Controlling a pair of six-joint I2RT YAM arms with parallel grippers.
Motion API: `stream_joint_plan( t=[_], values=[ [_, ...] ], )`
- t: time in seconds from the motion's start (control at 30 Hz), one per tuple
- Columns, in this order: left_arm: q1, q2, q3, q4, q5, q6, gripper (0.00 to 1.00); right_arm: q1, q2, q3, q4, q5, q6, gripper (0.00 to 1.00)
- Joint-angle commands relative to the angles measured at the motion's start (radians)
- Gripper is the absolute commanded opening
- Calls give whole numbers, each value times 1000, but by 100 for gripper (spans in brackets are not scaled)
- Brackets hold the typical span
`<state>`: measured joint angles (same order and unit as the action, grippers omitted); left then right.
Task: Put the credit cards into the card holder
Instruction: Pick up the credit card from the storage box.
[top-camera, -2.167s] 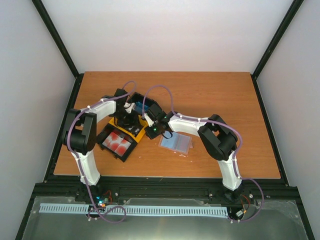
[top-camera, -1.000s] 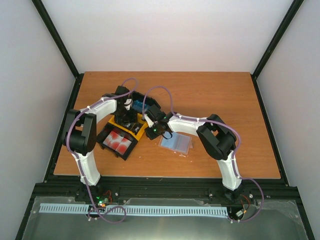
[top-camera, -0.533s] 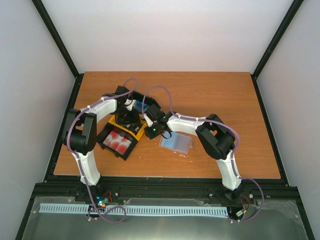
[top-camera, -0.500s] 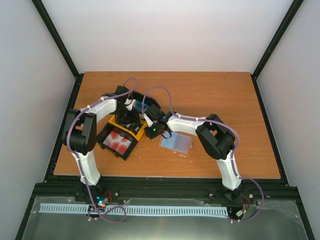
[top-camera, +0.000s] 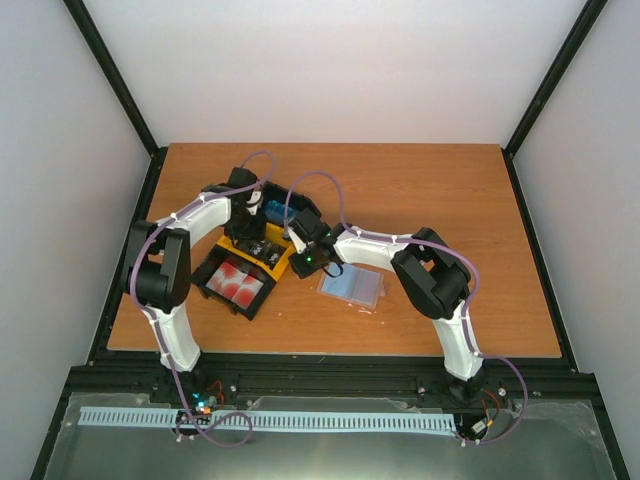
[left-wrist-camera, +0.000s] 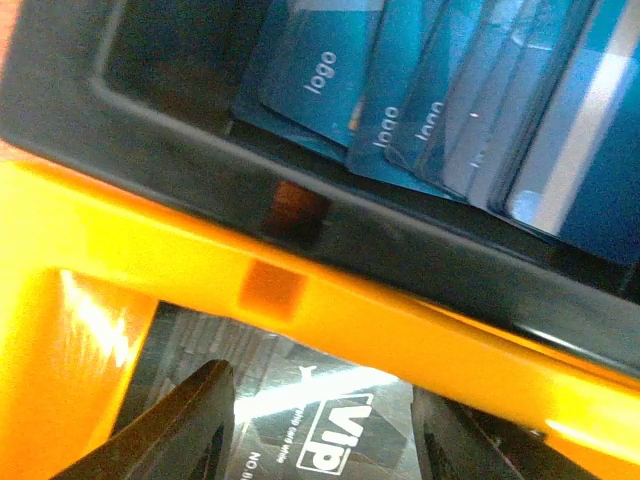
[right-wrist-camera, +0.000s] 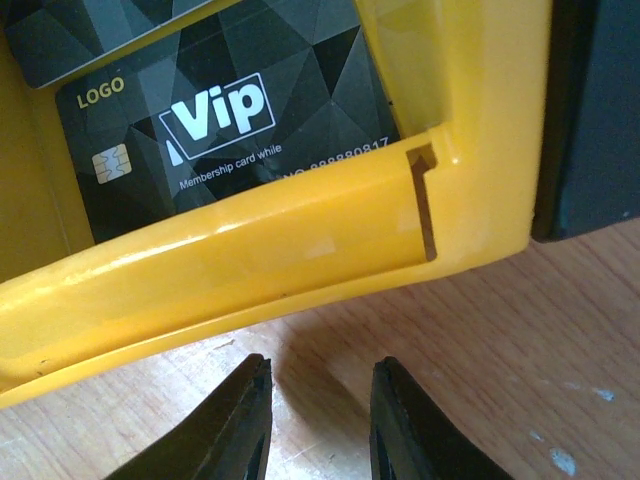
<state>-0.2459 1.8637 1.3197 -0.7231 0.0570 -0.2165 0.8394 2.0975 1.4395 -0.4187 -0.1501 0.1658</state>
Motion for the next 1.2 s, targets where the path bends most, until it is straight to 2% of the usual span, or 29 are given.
stream_joint_plan(
  t=[0.0,0.37,0.7,1.03,1.17],
  values=[
    [-1,28,0,43,-81,16,51,9,14,18,-4,12,5,29],
    [-1,95,-15,68,-16,32,61,9,17,26,-12,14,5,29],
    [0,69,-77,68,304,42,59,9,48,89,-41,21,-11,29],
    [0,26,-4,28,311,21,56,9,47,80,-35,32,0,29],
    [0,28,19,19,297,9,61,8,46,80,-37,32,2,29]
  ],
)
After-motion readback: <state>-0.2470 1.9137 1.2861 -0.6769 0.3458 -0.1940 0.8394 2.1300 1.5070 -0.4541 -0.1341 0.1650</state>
